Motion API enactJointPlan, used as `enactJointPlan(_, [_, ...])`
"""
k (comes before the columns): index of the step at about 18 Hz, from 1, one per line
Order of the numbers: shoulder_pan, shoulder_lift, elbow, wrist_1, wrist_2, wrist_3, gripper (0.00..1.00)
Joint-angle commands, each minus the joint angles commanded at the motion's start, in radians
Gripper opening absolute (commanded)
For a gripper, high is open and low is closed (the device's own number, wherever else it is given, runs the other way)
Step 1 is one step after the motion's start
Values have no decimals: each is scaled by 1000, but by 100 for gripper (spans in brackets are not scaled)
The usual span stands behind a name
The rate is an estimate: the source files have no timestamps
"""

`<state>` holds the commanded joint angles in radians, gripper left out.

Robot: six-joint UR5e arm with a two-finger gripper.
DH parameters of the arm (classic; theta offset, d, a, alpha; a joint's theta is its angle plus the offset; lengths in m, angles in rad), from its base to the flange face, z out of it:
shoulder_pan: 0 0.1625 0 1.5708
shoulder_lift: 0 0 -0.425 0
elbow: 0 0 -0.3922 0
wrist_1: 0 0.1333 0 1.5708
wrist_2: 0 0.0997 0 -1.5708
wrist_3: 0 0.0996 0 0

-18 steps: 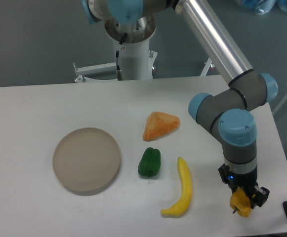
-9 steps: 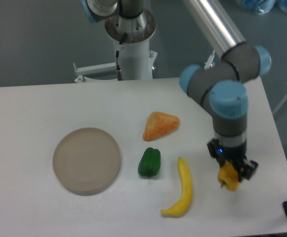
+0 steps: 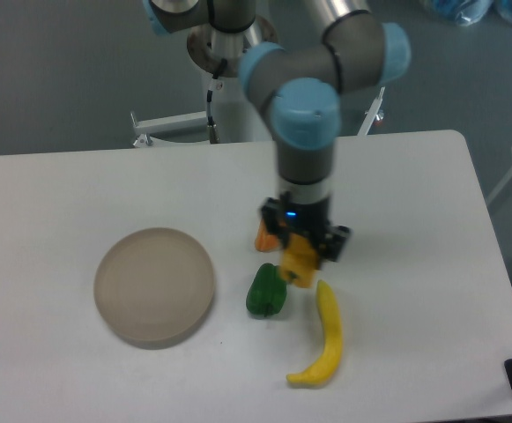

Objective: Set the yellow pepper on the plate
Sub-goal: 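Carry the yellow pepper over the green pepper toward the beige plate, then lower the yellow pepper onto the plate and open the gripper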

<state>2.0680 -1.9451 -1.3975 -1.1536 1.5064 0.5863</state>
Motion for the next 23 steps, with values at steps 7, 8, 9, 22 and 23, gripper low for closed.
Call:
enactJointPlan(7, [-86, -54, -18, 23, -8, -198, 42])
enactJointPlan(8, [-95, -66, -21, 43, -9, -215, 42])
enactJointPlan(9, [-97, -77, -25, 54, -9, -241, 42])
enactJointPlan(22, [-135, -112, -127, 143, 2, -240, 45])
enactJointPlan(23, [-137, -114, -129, 143, 2, -232, 45])
